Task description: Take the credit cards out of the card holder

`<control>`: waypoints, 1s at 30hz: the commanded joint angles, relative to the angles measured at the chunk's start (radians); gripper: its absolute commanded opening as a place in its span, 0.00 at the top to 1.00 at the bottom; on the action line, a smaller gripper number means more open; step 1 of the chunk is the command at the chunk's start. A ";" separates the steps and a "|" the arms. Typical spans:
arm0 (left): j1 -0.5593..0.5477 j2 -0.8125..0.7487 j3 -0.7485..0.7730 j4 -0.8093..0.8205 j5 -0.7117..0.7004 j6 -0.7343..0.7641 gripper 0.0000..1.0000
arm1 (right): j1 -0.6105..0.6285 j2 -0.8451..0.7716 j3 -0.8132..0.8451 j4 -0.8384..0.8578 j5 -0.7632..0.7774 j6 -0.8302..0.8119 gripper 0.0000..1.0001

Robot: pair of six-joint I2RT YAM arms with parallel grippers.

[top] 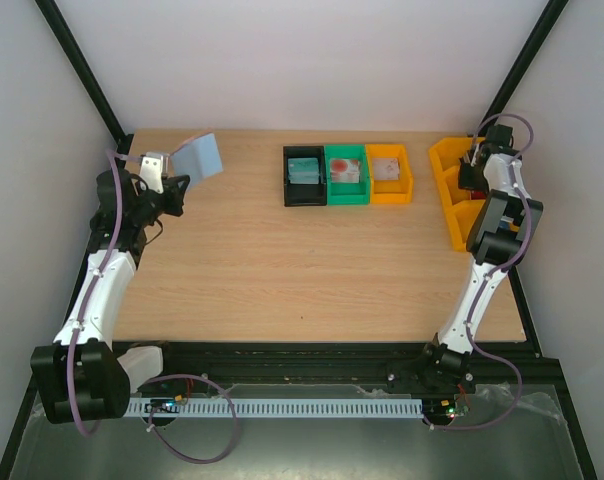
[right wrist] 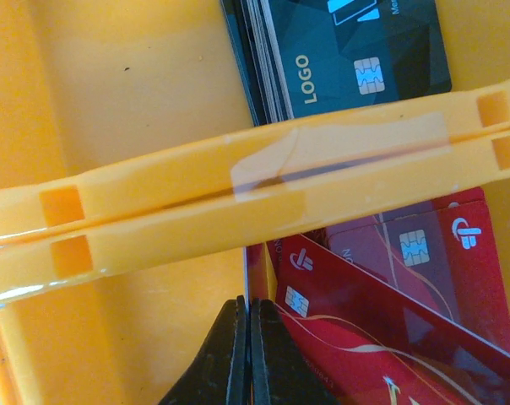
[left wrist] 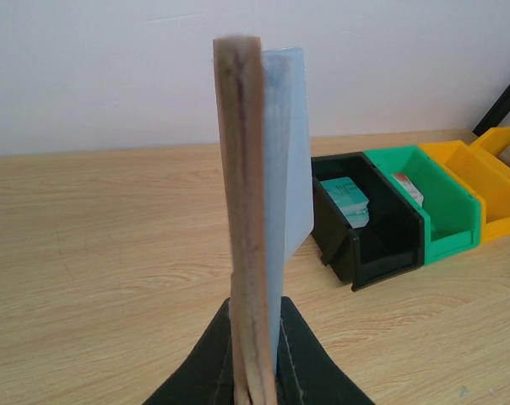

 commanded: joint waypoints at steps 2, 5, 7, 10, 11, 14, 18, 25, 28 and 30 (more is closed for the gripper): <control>-0.004 -0.013 0.026 0.046 0.032 0.019 0.94 | 0.009 -0.112 -0.019 -0.015 -0.029 0.004 0.99; -0.004 -0.011 0.015 0.086 0.051 0.013 0.94 | 0.008 -0.161 -0.047 -0.022 -0.042 0.000 0.98; -0.004 -0.005 0.012 0.114 0.070 0.010 0.94 | 0.008 -0.196 -0.070 -0.026 -0.042 0.003 0.98; -0.007 0.008 0.008 0.168 0.099 -0.003 0.94 | 0.008 -0.248 -0.114 -0.031 -0.048 0.004 0.98; -0.009 0.013 0.006 0.192 0.106 -0.011 0.94 | 0.008 -0.265 -0.125 -0.035 -0.054 0.005 0.98; -0.020 0.029 0.002 0.265 0.125 -0.035 0.94 | 0.010 -0.322 -0.132 -0.044 -0.125 0.015 0.98; -0.042 0.048 0.003 0.335 0.138 -0.053 0.94 | 0.041 -0.402 -0.125 -0.027 -0.379 0.038 0.99; -0.098 0.050 -0.025 0.376 0.146 -0.065 0.94 | 0.309 -0.365 -0.036 -0.028 -0.668 0.074 0.98; -0.120 0.054 -0.026 0.370 0.150 -0.058 0.94 | 0.410 -0.318 -0.031 0.084 -0.762 0.200 0.98; -0.129 0.055 -0.024 0.366 0.148 -0.060 0.94 | 0.455 -0.295 -0.048 0.180 -0.800 0.255 0.98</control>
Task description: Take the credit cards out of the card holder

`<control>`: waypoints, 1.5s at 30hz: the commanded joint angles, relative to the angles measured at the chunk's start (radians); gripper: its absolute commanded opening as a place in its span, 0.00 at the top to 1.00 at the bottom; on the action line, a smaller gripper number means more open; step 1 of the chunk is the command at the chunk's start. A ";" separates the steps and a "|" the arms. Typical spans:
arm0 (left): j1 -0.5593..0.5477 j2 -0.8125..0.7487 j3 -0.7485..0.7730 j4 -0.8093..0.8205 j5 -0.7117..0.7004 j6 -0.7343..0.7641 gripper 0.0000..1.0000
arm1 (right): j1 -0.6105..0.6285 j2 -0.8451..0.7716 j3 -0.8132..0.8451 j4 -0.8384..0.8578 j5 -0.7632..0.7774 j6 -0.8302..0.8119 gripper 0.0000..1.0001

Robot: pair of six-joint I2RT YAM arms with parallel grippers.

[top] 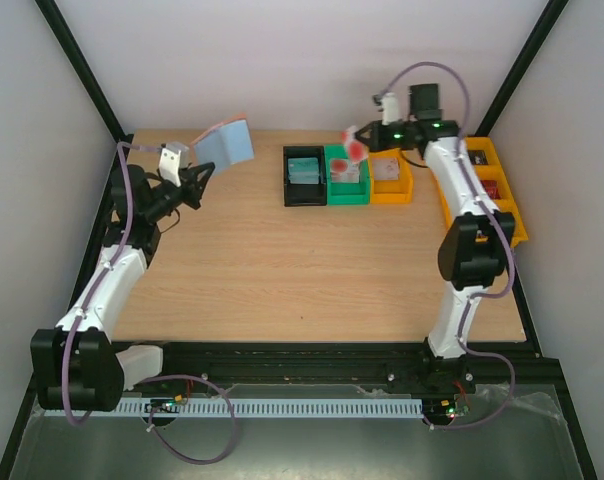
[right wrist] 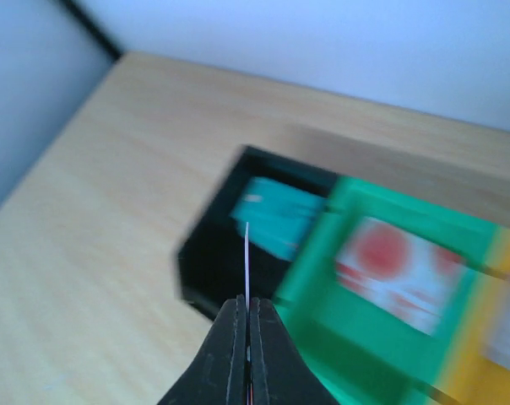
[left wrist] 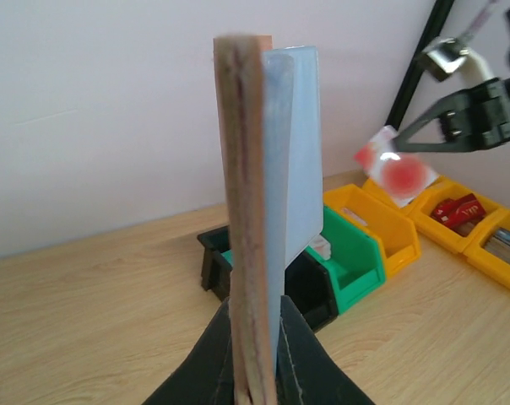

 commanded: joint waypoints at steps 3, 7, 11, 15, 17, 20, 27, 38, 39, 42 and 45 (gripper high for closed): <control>-0.026 -0.001 -0.002 0.053 0.033 0.017 0.94 | 0.104 0.110 0.063 0.127 -0.188 0.120 0.98; -0.039 0.005 0.019 -0.004 0.122 0.151 0.95 | 0.141 0.143 0.129 0.032 -0.272 0.066 0.98; -0.030 0.127 0.137 -0.276 0.170 0.192 0.98 | 0.181 0.090 0.054 0.028 -0.240 0.031 0.98; -0.008 0.224 0.169 -0.362 0.287 0.076 0.98 | 0.182 0.050 0.027 0.027 -0.209 0.023 0.98; -0.026 0.270 0.174 -0.396 0.263 0.042 0.98 | 0.183 0.040 0.021 0.027 -0.203 0.019 0.98; -0.041 0.379 0.195 -0.489 0.190 -0.022 0.98 | 0.185 0.035 0.027 0.017 -0.207 0.037 0.98; -0.023 0.754 0.346 -0.840 0.064 0.014 0.82 | 0.241 0.020 0.036 -0.004 -0.194 0.035 0.98; 0.119 0.347 0.280 -0.497 0.221 0.513 0.01 | 0.329 0.035 0.104 -0.065 -0.226 -0.007 0.98; 0.103 0.337 0.319 -0.540 0.302 0.610 0.02 | 0.347 0.037 0.115 -0.076 -0.224 -0.019 0.98; 0.017 0.379 0.490 -0.827 0.406 0.890 0.06 | 0.381 0.036 0.130 -0.079 -0.203 -0.054 0.98; -0.073 0.421 0.593 -1.068 0.388 1.134 0.07 | 0.408 0.025 0.129 -0.076 -0.178 -0.106 0.98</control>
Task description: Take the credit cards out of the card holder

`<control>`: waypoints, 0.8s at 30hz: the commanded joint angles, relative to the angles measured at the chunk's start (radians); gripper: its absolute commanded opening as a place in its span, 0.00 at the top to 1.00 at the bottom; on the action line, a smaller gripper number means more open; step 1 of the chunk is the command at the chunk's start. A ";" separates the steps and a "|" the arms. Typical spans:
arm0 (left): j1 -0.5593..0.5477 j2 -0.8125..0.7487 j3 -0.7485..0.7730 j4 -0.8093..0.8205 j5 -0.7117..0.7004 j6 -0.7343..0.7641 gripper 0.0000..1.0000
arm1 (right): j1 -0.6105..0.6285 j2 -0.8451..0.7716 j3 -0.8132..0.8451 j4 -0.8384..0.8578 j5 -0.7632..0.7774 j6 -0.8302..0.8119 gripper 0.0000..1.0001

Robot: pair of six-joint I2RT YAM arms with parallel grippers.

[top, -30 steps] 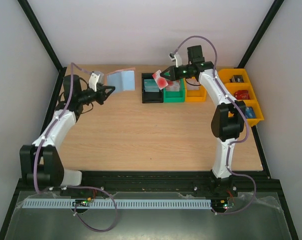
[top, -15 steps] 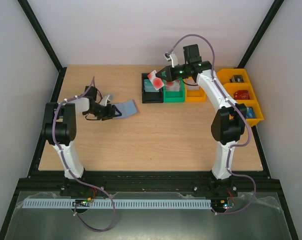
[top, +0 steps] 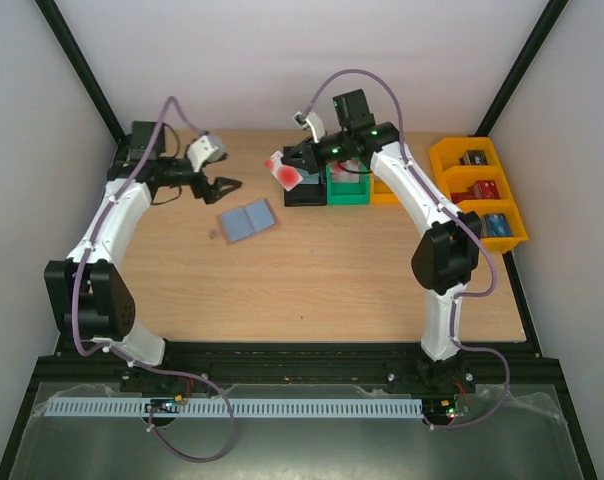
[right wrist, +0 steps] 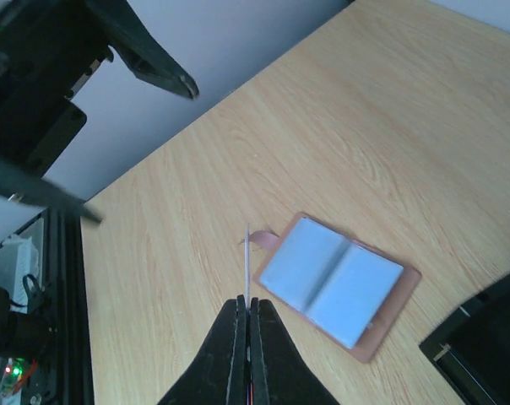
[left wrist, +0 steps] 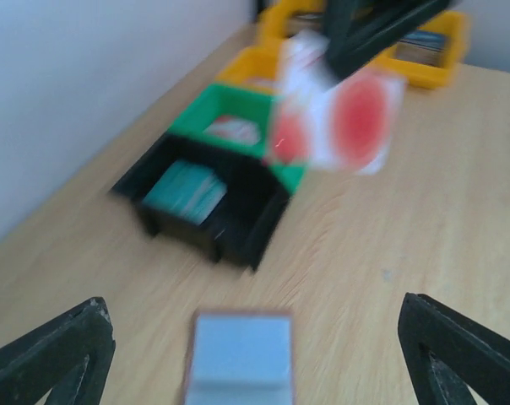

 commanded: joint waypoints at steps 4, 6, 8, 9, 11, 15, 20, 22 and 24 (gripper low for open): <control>-0.137 0.072 0.141 -0.299 0.141 0.345 0.10 | 0.080 -0.042 0.034 -0.081 0.042 -0.214 0.98; -0.139 0.079 0.150 -0.279 0.148 0.318 0.12 | 0.093 -0.048 0.028 -0.091 0.033 -0.252 0.98; -0.153 0.085 0.155 -0.283 0.148 0.332 0.15 | 0.104 -0.050 0.025 -0.097 0.026 -0.284 0.98; -0.166 0.088 0.158 -0.289 0.143 0.342 0.17 | 0.109 -0.051 0.024 -0.095 0.024 -0.295 0.98; -0.192 0.096 0.164 -0.303 0.131 0.352 0.24 | 0.117 -0.050 0.028 -0.087 0.017 -0.304 0.98; -0.206 0.104 0.165 -0.318 0.139 0.353 0.51 | 0.127 -0.047 0.037 -0.081 0.014 -0.316 0.98; -0.211 0.098 0.167 -0.321 0.147 0.360 0.94 | 0.127 -0.048 0.030 -0.088 0.014 -0.328 0.98; -0.212 0.096 0.166 -0.317 0.156 0.347 0.98 | 0.127 -0.050 0.033 -0.076 0.004 -0.324 0.98; -0.211 0.090 0.162 -0.284 0.168 0.294 0.98 | 0.125 -0.058 0.029 -0.044 0.002 -0.305 0.98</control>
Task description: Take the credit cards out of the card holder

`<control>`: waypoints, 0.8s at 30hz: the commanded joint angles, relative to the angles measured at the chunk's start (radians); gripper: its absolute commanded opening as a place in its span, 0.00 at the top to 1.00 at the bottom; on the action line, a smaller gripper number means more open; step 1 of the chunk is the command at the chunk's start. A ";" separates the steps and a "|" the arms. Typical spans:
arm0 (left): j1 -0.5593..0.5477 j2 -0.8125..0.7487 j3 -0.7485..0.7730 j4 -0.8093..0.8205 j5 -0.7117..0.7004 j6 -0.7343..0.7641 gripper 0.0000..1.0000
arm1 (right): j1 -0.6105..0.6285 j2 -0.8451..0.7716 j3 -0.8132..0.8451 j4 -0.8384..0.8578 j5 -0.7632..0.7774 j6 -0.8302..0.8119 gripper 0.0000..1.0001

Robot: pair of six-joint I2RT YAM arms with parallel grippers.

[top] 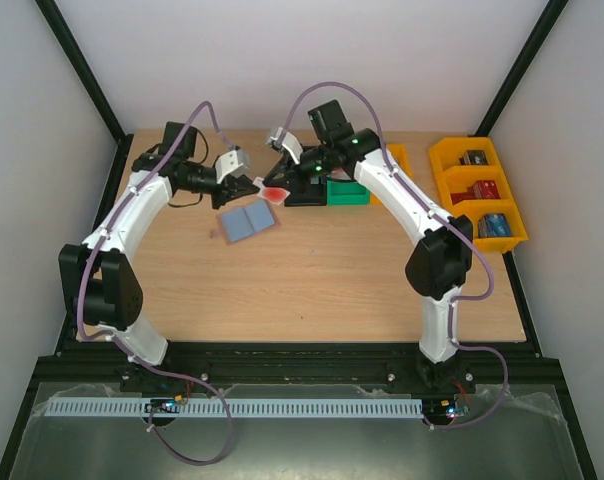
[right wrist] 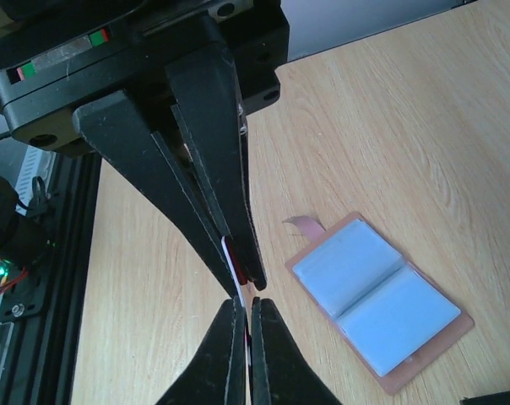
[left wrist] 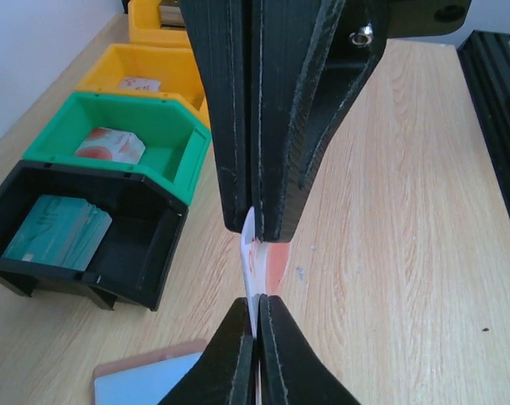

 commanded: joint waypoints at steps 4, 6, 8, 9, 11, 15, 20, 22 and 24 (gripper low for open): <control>0.014 -0.042 -0.042 0.403 0.107 -0.512 0.98 | -0.069 -0.086 -0.074 0.340 -0.003 0.296 0.52; 0.035 -0.058 -0.096 0.698 0.124 -0.823 0.98 | -0.122 -0.118 -0.189 0.601 -0.092 0.521 0.09; 0.045 -0.073 -0.153 0.980 0.122 -1.079 0.98 | -0.146 -0.153 -0.314 0.902 -0.110 0.748 0.01; 0.046 -0.078 -0.181 1.113 0.123 -1.188 0.98 | -0.149 -0.167 -0.369 1.024 -0.106 0.831 0.01; 0.045 -0.079 -0.235 1.361 0.114 -1.389 0.98 | -0.148 -0.181 -0.451 1.232 -0.102 0.988 0.01; 0.029 -0.063 -0.254 1.552 0.076 -1.569 0.98 | -0.149 -0.157 -0.506 1.476 -0.111 1.215 0.02; 0.018 -0.052 -0.252 1.568 0.079 -1.580 0.98 | -0.148 -0.107 -0.492 1.608 -0.130 1.354 0.27; 0.012 -0.049 -0.248 1.570 0.073 -1.581 0.98 | -0.148 -0.105 -0.492 1.617 -0.130 1.365 0.49; 0.005 -0.047 -0.245 1.572 0.069 -1.582 0.98 | -0.148 -0.108 -0.495 1.621 -0.132 1.364 0.66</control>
